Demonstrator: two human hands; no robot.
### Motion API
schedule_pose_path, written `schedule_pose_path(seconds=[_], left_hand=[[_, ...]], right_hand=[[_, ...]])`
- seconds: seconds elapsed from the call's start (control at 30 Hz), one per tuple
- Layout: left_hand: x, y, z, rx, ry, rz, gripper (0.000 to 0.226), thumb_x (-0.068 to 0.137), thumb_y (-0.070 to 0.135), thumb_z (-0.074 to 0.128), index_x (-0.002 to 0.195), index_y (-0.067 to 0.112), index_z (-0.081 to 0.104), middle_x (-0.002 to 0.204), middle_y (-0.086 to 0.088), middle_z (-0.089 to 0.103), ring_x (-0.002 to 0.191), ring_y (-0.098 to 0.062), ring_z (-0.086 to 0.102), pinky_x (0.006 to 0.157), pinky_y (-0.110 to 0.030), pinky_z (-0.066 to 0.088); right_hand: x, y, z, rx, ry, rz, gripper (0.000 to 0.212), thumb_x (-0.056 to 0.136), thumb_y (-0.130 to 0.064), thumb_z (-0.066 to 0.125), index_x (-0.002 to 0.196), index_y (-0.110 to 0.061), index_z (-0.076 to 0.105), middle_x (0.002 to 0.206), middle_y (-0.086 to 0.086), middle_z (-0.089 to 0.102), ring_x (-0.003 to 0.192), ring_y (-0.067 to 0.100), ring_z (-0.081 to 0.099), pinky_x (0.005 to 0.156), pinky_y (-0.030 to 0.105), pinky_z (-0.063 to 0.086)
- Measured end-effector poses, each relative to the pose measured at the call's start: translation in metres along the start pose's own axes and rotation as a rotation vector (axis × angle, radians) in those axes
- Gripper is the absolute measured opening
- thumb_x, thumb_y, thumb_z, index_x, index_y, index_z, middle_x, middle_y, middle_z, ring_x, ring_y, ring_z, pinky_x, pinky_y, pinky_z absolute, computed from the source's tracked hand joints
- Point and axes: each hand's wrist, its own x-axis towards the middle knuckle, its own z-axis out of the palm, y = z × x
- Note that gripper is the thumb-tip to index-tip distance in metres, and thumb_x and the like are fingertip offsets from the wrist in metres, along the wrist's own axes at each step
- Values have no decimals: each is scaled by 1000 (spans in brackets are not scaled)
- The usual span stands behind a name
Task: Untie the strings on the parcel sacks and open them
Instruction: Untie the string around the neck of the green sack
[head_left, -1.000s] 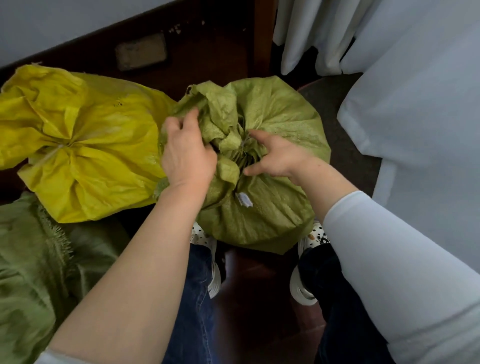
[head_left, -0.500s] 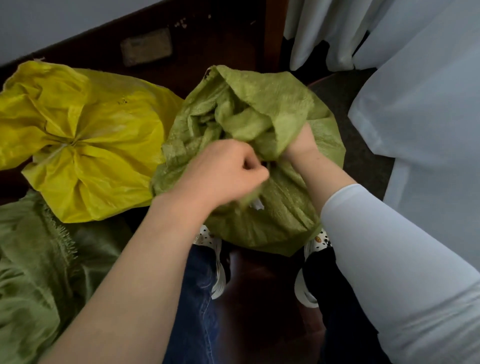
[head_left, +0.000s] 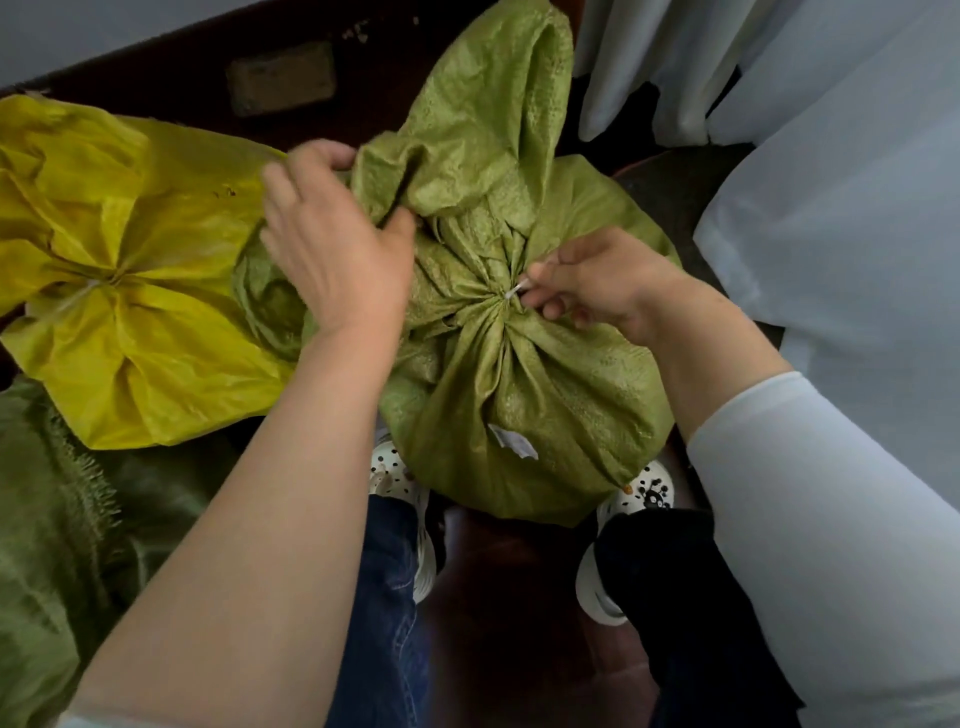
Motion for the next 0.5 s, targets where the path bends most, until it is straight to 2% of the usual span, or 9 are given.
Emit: schedule_pose_path(seconds=[0.07, 0.17, 0.27, 0.33, 0.4, 0.47, 0.5], left_hand=[[8, 0, -8, -87, 69, -33, 50, 70, 29, 70, 113, 14, 49, 118, -2, 48, 108, -16, 49, 92, -26, 37], [15, 3, -21, -20, 181, -34, 46, 66, 29, 71, 107, 20, 54, 121, -1, 48, 115, -18, 46, 93, -27, 32], [-4, 16, -24, 32, 250, 226, 23, 65, 21, 67, 85, 31, 63, 114, 3, 56, 117, -19, 38, 95, -39, 31], [-20, 22, -15, -19, 194, 435, 16, 69, 19, 62, 71, 34, 68, 102, 10, 62, 107, -15, 32, 91, -37, 23], [-30, 27, -7, 8, 20, 531, 20, 76, 22, 57, 79, 33, 73, 102, 14, 64, 104, -15, 30, 83, -28, 13], [-33, 26, 3, 144, -235, 513, 32, 82, 33, 53, 111, 33, 67, 123, 14, 57, 114, -18, 31, 84, -31, 16], [-34, 22, 9, 199, -361, 490, 43, 84, 38, 50, 128, 35, 54, 138, 13, 47, 121, -21, 29, 89, -35, 19]], right_hand=[[1, 0, 0, 35, 18, 6, 14, 92, -15, 57, 81, -11, 64, 74, 2, 67, 58, 10, 56, 49, 22, 36], [2, 0, 2, 85, 69, 6, 11, 91, -15, 58, 82, -10, 63, 72, 2, 66, 58, 10, 57, 49, 22, 37], [3, -2, 7, 155, 116, 3, 12, 91, -15, 59, 80, -11, 60, 71, 2, 65, 55, 9, 59, 50, 21, 42], [4, -2, 10, 157, 134, 0, 14, 92, -16, 57, 78, -12, 58, 71, 1, 65, 58, 9, 58, 53, 22, 44], [6, 0, 12, 86, 162, -15, 16, 93, -17, 55, 78, -13, 58, 73, -2, 62, 65, 10, 56, 58, 21, 43], [7, 1, 13, -20, 204, -56, 13, 94, -19, 53, 86, -13, 61, 74, -4, 58, 70, 8, 51, 62, 19, 41], [8, 1, 14, -68, 213, -91, 12, 94, -19, 53, 91, -12, 63, 77, -3, 56, 72, 8, 50, 66, 21, 41]])
